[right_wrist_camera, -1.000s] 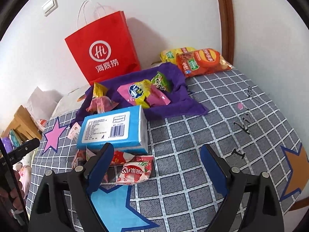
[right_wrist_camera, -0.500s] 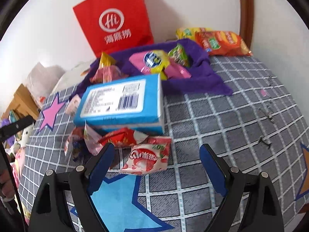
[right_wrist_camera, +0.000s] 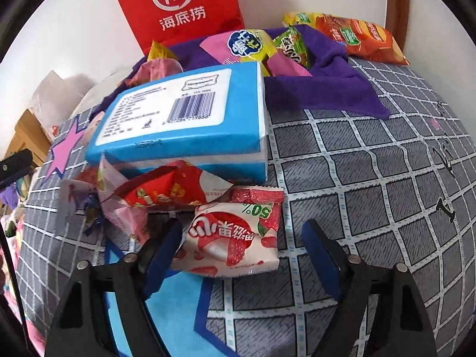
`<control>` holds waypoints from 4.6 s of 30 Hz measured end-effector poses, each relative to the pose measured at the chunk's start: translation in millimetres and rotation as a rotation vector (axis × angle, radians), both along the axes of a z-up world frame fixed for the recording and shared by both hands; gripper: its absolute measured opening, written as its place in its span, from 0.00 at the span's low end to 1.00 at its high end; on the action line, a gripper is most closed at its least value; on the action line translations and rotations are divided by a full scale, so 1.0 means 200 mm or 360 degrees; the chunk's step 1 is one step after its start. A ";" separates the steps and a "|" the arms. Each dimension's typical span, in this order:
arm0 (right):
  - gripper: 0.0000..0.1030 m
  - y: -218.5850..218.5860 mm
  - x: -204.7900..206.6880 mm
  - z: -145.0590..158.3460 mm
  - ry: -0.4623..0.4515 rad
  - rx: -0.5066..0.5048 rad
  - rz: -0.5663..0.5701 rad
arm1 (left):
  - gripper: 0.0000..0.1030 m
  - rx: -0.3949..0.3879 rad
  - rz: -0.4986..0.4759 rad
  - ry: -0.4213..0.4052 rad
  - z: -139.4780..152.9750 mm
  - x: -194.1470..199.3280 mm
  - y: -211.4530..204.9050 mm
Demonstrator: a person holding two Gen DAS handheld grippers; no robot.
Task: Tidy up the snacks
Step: 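Close the right tool on the red-white strawberry candy wrapper, then hold the strawberry wrapper in the right tool while the left tool grasps the white sachet, then carry the strawberry wrapper and white sachet toward the purple cloth with both tools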
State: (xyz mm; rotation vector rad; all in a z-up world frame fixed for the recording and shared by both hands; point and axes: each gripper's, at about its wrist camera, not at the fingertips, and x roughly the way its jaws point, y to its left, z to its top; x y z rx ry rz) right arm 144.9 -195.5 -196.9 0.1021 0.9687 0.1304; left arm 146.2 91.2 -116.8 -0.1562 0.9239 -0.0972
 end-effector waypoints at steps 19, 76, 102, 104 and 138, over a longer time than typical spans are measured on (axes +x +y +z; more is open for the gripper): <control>0.56 -0.03 -0.07 0.06 -0.0080 -0.0095 0.0072 | 0.81 -0.0020 -0.0026 0.0020 -0.02 0.01 -0.04; 0.56 -0.31 -0.07 0.36 -0.0220 -0.0144 -0.0171 | 0.80 -0.0112 -0.0016 0.0130 -0.18 0.31 -0.15; 0.56 -0.36 0.08 0.32 -0.0195 -0.0141 -0.0262 | 0.50 -0.0166 -0.0121 0.0180 -0.29 0.44 -0.21; 0.56 -0.36 0.08 0.32 -0.0191 -0.0146 -0.0260 | 0.44 -0.0184 -0.0139 0.0181 -0.29 0.44 -0.21; 0.56 -0.18 -0.06 0.57 -0.0347 -0.0147 -0.0182 | 0.20 -0.0207 -0.0131 -0.0043 0.04 0.21 -0.09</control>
